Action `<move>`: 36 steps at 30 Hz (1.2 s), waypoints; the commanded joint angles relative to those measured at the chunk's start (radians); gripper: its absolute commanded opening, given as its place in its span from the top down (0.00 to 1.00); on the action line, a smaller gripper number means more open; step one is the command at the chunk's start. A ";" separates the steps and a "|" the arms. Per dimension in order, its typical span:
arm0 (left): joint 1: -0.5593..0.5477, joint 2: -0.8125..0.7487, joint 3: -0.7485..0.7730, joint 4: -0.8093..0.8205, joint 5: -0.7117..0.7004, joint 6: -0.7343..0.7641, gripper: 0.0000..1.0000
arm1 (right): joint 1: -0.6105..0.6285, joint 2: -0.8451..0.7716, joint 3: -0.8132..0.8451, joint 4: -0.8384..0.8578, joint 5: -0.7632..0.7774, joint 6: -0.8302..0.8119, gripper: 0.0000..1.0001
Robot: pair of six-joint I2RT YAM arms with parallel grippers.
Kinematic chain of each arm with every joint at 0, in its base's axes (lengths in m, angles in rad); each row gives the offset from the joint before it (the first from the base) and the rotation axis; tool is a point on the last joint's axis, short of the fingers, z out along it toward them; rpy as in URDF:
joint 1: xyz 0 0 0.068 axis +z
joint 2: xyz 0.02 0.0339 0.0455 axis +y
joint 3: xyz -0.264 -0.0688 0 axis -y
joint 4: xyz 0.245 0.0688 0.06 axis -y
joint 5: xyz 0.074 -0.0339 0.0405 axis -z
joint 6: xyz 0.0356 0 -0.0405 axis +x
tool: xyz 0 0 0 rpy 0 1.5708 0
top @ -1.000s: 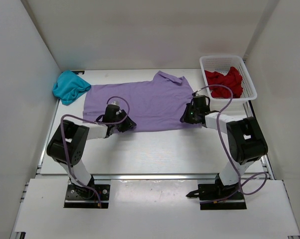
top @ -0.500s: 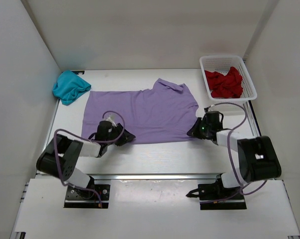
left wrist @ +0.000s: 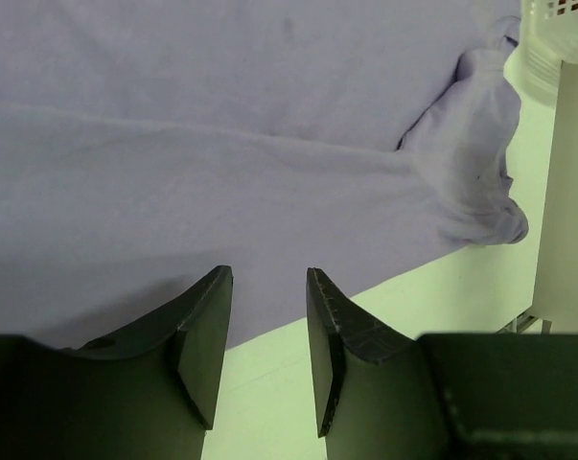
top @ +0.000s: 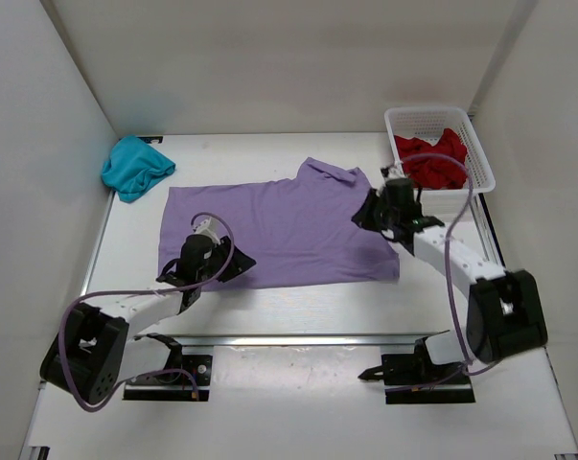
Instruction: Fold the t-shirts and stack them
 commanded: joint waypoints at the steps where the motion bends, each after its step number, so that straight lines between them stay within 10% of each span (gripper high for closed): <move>1: -0.016 0.001 0.037 -0.021 -0.012 0.043 0.52 | 0.039 0.181 0.160 -0.011 0.077 -0.110 1.00; 12: -0.004 0.032 -0.006 0.042 0.031 0.040 0.53 | 0.148 0.441 0.356 -0.143 0.287 -0.201 0.68; 16: -0.017 0.065 0.002 0.051 0.033 0.032 0.52 | 0.154 0.483 0.385 -0.157 0.292 -0.202 0.69; 22: -0.030 0.073 0.003 0.068 0.034 0.022 0.53 | 0.169 0.511 0.423 -0.174 0.299 -0.193 1.00; 36: -0.007 0.026 0.031 0.019 0.016 0.037 0.52 | 0.165 0.541 0.443 -0.112 0.249 -0.207 0.79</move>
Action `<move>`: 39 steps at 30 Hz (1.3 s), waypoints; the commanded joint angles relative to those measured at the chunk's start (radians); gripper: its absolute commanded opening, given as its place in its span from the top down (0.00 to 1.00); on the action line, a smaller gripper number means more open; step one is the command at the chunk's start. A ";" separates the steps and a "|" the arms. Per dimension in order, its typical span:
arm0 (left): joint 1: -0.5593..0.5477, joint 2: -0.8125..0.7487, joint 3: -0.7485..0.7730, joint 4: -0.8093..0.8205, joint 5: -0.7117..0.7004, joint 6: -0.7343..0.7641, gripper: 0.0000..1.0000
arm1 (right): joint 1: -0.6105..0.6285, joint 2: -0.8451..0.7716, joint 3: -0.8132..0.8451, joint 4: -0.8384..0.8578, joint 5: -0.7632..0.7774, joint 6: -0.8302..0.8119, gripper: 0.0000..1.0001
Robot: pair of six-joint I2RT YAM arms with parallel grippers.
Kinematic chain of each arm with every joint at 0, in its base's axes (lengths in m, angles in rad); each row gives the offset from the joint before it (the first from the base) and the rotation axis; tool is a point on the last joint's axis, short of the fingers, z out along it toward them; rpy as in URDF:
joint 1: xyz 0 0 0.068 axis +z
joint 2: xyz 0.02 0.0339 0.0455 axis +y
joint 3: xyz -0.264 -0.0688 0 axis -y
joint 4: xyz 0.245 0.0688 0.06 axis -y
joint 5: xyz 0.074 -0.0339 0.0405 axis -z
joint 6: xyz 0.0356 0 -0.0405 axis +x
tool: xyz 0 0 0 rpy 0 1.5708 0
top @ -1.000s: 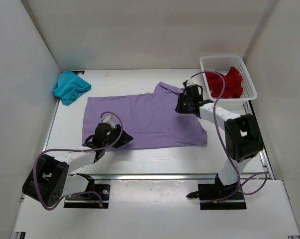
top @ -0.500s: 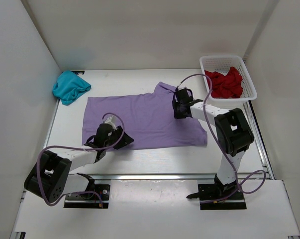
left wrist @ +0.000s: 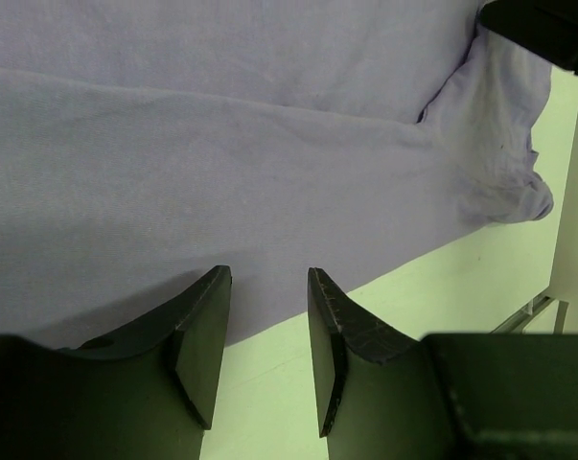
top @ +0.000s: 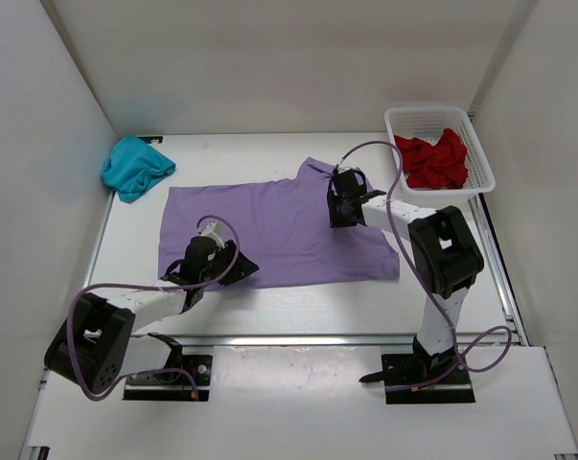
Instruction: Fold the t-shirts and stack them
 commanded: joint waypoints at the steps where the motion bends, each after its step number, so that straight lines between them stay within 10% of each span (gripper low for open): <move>1: 0.017 -0.050 0.035 -0.022 -0.011 0.019 0.52 | -0.017 -0.004 0.024 0.054 -0.039 -0.006 0.73; 11: -0.193 0.108 0.190 -0.033 -0.065 0.058 0.52 | -0.036 -0.341 -0.217 0.219 -0.071 0.099 0.49; 19: -0.182 0.248 0.143 0.076 0.035 -0.005 0.53 | -0.007 -0.455 -0.490 0.284 -0.145 0.204 0.90; 30: -0.277 0.219 0.060 0.083 0.024 -0.053 0.54 | -0.057 -0.614 -0.723 0.214 -0.165 0.253 1.00; 36: -0.191 0.096 0.113 -0.031 0.007 0.001 0.53 | -0.085 -0.674 -0.561 0.200 -0.169 0.262 0.69; 39: -0.165 0.033 0.132 -0.054 -0.013 0.019 0.51 | -0.146 -0.566 -0.451 0.253 -0.183 0.242 0.72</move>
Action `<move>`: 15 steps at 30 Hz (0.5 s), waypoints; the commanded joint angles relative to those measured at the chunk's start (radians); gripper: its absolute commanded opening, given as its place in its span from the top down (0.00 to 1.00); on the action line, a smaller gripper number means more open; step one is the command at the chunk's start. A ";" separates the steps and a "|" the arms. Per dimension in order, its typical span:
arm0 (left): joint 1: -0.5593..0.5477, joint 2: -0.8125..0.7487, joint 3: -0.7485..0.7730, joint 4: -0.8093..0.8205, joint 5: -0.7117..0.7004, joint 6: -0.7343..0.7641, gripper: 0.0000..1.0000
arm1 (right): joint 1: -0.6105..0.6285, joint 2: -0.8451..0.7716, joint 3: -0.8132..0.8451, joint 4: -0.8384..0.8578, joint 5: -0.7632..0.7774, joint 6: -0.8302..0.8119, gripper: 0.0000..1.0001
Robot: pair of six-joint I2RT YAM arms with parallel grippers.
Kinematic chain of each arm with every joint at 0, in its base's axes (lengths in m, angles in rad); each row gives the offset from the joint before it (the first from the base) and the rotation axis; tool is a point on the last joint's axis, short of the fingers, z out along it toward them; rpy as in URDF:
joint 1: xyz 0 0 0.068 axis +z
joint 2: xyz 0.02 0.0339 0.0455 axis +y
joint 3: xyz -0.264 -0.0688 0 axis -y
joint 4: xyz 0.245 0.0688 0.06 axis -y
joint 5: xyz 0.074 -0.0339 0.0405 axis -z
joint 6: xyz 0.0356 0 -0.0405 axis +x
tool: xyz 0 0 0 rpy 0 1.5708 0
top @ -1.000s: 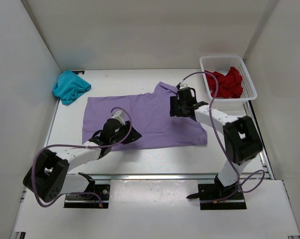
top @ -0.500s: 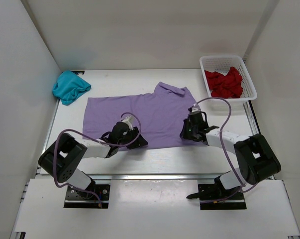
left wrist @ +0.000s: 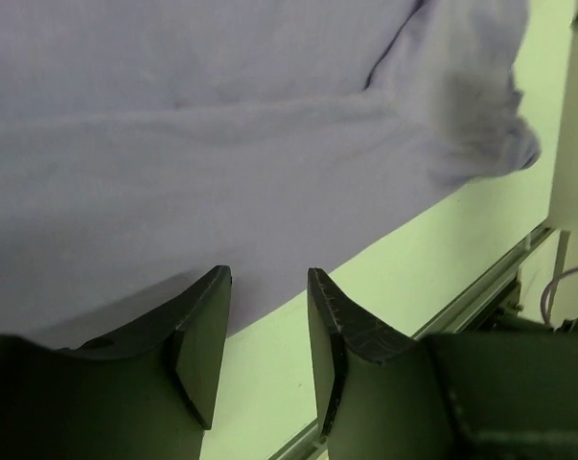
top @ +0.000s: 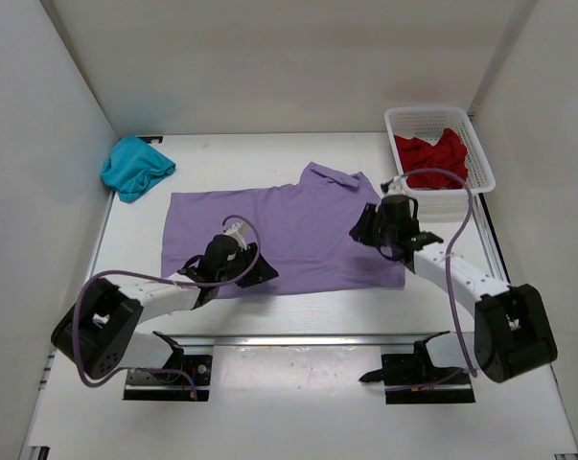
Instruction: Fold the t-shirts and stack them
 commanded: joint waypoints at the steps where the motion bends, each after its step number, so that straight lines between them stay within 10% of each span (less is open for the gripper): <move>1: 0.024 -0.086 0.047 -0.057 -0.024 0.040 0.52 | -0.072 0.093 0.141 0.140 -0.038 -0.009 0.77; 3: 0.029 -0.084 0.044 -0.053 -0.018 0.043 0.51 | -0.132 0.237 0.239 0.200 -0.055 -0.009 0.97; 6: 0.040 -0.062 0.015 -0.016 0.017 0.036 0.52 | -0.195 0.424 0.398 0.207 -0.103 0.000 1.00; 15: 0.095 -0.120 -0.034 -0.014 0.034 0.054 0.51 | -0.258 0.742 0.739 0.138 -0.138 -0.025 0.70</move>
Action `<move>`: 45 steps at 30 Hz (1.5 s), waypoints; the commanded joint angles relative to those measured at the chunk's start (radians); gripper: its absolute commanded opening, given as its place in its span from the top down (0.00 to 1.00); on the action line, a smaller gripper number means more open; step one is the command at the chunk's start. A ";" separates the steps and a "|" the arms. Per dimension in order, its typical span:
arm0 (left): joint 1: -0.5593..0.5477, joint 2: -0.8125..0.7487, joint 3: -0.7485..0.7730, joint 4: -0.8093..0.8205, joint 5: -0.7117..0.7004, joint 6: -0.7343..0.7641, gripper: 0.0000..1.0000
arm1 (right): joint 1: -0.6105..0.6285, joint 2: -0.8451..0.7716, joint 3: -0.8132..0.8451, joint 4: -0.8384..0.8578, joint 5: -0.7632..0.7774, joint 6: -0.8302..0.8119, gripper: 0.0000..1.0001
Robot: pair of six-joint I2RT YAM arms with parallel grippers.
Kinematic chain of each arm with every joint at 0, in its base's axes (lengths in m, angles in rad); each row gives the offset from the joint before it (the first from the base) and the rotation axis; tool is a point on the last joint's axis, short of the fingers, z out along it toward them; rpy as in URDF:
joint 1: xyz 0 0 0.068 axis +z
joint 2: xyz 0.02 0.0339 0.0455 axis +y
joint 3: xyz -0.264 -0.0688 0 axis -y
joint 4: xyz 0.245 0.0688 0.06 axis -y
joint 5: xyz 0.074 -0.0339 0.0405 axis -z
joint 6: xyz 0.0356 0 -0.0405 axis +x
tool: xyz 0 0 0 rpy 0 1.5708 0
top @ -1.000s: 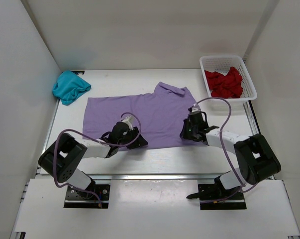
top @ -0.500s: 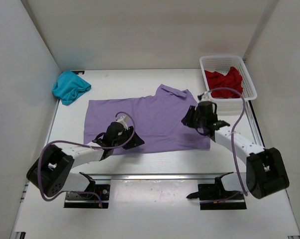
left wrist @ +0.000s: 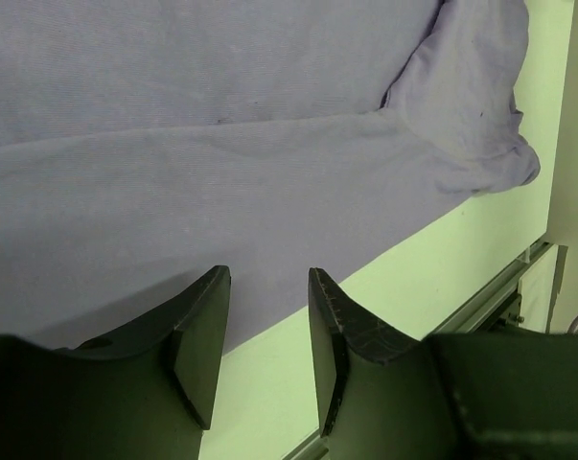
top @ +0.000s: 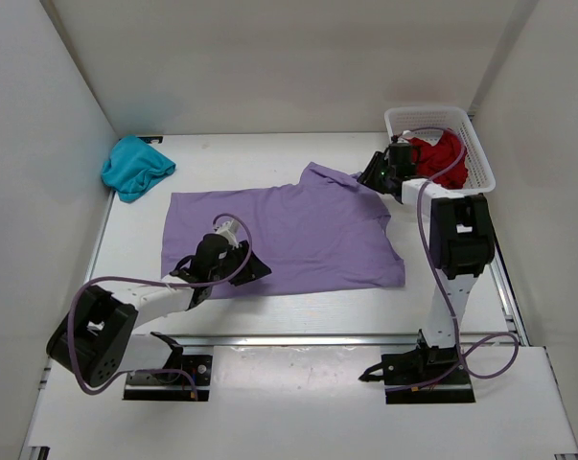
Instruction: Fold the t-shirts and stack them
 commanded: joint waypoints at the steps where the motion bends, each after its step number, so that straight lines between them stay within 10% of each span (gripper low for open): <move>1: 0.006 -0.042 -0.018 0.006 0.024 0.014 0.51 | -0.007 0.014 0.067 0.005 -0.040 -0.013 0.69; 45: -0.043 0.051 0.036 0.017 0.006 0.008 0.51 | -0.018 0.118 0.142 -0.024 -0.047 -0.030 0.70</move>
